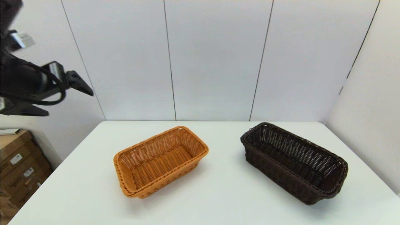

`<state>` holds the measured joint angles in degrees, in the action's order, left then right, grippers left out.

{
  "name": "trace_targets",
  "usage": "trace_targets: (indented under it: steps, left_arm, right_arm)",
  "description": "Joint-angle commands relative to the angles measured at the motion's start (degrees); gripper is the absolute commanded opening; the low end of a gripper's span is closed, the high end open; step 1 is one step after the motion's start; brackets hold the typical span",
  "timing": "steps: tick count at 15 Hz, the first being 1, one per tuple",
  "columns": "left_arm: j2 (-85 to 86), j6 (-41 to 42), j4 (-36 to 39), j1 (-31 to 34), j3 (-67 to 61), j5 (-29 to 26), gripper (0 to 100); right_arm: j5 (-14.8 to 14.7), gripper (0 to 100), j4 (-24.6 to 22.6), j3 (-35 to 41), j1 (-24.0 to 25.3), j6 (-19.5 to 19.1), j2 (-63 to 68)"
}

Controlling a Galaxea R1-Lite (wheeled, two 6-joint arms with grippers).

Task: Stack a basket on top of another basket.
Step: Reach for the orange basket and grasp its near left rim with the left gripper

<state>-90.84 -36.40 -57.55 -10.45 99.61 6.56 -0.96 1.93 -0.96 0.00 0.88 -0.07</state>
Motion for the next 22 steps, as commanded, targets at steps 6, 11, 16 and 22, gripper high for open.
trace_targets:
  steps: [6, 11, 16, 22]
  left_arm:
    - [-12.69, -12.11, -4.41, -3.35, -9.26, -15.79, 100]
    - [-14.27, -11.94, 0.69, -2.82, -18.13, -16.05, 100]
    - [-20.43, -11.68, 3.67, -0.28, -19.45, -17.11, 100]
    - [-29.74, -10.44, 7.72, 0.6, -19.19, -18.78, 100]
  right_arm:
    - [0.0, 100, 0.01, 0.0, 0.0, 0.0, 0.07]
    - [0.0, 100, 0.01, 0.0, 0.0, 0.0, 0.07]
    - [0.0, 100, 0.01, 0.0, 0.0, 0.0, 0.07]
    - [0.0, 100, 0.01, 0.0, 0.0, 0.0, 0.07]
